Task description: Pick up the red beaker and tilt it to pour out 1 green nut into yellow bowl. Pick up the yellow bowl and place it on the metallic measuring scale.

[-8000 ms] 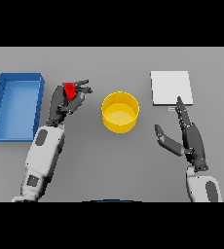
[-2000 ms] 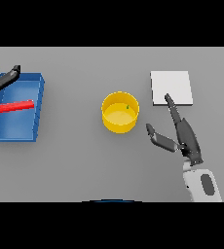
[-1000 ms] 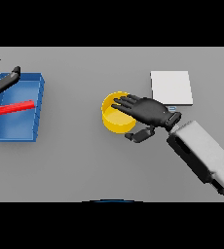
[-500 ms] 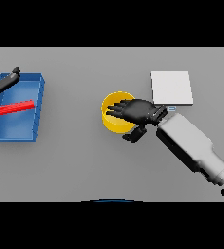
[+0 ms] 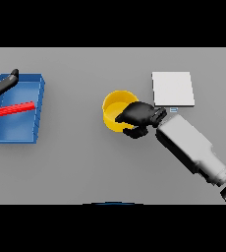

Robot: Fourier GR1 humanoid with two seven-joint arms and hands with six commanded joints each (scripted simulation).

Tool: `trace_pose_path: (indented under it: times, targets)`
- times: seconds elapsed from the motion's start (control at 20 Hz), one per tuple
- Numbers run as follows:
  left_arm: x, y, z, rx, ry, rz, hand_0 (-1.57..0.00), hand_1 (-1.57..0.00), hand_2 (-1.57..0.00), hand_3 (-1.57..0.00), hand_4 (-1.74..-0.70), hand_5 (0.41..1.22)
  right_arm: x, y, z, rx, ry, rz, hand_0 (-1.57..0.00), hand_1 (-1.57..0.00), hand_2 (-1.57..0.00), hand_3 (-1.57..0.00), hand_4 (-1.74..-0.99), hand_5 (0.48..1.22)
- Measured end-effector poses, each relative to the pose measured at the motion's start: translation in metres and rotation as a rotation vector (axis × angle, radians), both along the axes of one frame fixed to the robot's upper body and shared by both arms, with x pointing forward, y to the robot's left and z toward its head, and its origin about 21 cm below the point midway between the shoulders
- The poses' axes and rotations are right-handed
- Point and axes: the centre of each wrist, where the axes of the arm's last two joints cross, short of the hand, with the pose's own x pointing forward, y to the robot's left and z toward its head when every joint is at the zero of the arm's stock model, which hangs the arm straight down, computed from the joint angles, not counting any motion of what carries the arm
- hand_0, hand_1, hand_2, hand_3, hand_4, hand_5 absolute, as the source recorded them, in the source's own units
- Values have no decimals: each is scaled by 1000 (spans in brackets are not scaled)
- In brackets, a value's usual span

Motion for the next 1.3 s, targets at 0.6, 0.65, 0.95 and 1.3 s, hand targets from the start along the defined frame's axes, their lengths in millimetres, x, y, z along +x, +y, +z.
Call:
trace_pose_path:
  times: [0.6,0.65,0.95,1.3]
  targets:
    - [4,3,6,7,1,9,1,1,1,1,-778,704,5,-5,22,-4,27,-1,-1522,-1520,-1415,-1185,-1724,1209]
    - [2,2,3,6,2,-1,1,1,1,1,-775,706,4,-4,27,3,21,-6,-1532,-1530,-1440,-1173,-1727,1212]
    - [3,-2,5,-7,-1,-7,1,1,1,1,-782,702,4,-17,64,-6,-15,-53,-1561,-1560,-1433,-1215,-1737,1219]
    - [5,-3,11,-31,-8,-13,1,1,1,1,-812,710,-14,-28,83,-12,-82,-140,-1538,-1569,-1488,-1190,-1740,1220]
